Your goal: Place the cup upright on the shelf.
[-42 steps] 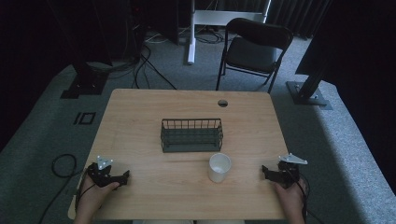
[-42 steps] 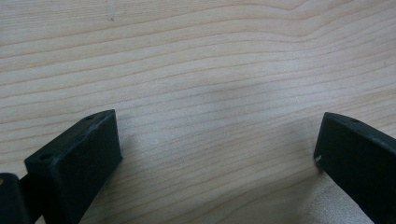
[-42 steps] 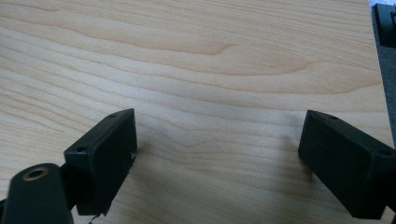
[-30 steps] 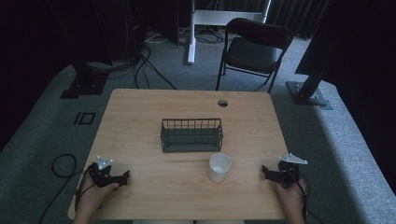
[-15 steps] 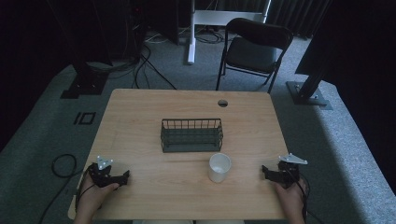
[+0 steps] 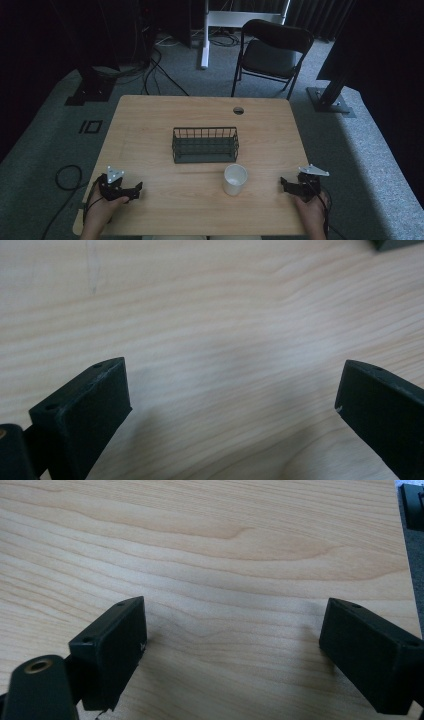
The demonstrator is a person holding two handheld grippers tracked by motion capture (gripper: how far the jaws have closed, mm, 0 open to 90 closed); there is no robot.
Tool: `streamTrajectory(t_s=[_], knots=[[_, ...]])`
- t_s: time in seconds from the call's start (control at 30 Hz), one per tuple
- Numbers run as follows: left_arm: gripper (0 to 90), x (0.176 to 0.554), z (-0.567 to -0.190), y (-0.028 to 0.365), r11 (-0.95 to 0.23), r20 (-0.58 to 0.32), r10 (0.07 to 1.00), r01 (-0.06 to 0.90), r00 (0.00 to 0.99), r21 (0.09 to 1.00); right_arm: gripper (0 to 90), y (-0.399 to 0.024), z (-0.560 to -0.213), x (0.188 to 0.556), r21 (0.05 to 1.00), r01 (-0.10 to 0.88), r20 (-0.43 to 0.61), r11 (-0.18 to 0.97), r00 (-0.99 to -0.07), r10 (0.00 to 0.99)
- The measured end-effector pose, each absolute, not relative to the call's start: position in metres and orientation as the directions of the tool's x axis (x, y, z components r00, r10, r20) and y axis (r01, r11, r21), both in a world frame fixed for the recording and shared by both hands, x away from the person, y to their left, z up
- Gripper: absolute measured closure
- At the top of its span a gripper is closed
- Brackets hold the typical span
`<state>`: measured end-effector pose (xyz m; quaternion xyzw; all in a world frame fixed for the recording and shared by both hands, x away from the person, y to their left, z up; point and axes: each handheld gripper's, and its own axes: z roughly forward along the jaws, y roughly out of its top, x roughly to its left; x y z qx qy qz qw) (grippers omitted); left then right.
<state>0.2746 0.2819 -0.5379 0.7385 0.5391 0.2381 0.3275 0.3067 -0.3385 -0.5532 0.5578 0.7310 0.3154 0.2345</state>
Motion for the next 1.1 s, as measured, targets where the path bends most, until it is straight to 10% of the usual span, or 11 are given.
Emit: streamTrajectory(t_s=[1.1], knots=[[1.5,0.275,-0.54,0.226,-0.339,-0.038,0.824,0.547,0.565,0.766,11.3,-0.338,-0.553,0.307,0.723,0.667,0.009,0.179,-0.268,0.963]])
